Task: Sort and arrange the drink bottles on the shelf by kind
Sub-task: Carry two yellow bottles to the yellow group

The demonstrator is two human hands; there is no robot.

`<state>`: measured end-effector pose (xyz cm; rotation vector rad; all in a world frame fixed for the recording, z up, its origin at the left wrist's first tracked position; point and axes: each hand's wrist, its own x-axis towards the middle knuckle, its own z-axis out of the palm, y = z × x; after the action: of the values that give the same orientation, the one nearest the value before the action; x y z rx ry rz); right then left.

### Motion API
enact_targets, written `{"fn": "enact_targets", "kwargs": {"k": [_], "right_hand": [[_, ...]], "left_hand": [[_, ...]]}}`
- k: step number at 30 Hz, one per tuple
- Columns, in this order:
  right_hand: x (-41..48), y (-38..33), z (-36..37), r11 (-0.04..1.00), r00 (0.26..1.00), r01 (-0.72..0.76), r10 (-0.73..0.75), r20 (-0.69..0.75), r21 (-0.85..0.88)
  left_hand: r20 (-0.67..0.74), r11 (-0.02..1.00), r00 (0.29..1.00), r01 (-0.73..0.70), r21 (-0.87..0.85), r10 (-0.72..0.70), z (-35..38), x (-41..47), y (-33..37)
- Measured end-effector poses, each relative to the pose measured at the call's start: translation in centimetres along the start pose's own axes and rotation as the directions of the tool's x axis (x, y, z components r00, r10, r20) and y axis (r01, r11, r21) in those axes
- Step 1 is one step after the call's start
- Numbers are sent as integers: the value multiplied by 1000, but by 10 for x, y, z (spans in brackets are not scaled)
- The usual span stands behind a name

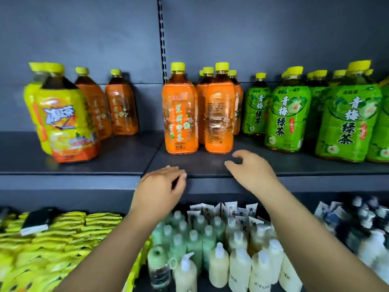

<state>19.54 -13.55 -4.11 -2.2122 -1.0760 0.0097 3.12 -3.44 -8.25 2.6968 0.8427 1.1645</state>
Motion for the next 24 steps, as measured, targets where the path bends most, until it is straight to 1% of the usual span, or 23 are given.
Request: {"fn": "enact_targets", "kwargs": {"k": [2, 4, 7, 10, 14, 18, 21, 24], "right_hand": [[-18, -32, 16, 1000, 1000, 4, -4, -4, -6], [-35, -68, 34, 999, 999, 40, -40, -8, 27], [-60, -130, 69, 985, 989, 148, -149, -3, 87], [-77, -179, 99, 965, 976, 219, -219, -14, 142], [-71, -231, 121, 957, 965, 251, -259, 38, 142], [-38, -266, 137, 952, 967, 247, -255, 21, 180], [-9, -279, 151, 935, 979, 186, -202, 21, 302], [23, -288, 169, 863, 988, 141, -152, -16, 485]], "left_hand": [[-30, 994, 994, 106, -4, -106, -35, -16, -35], [-64, 985, 983, 171, 20, -170, -73, -29, -68], [-110, 969, 968, 236, 77, -227, -133, -50, -115], [-113, 962, 962, 259, 89, -249, -167, -60, -158], [-85, 957, 961, 272, 101, -264, -189, -61, -200], [-90, 963, 960, 269, 25, -266, -199, -44, -227], [-71, 950, 948, 308, -48, -311, -198, -26, -241], [-62, 926, 935, 335, -173, -350, -193, -1, -257]]}}
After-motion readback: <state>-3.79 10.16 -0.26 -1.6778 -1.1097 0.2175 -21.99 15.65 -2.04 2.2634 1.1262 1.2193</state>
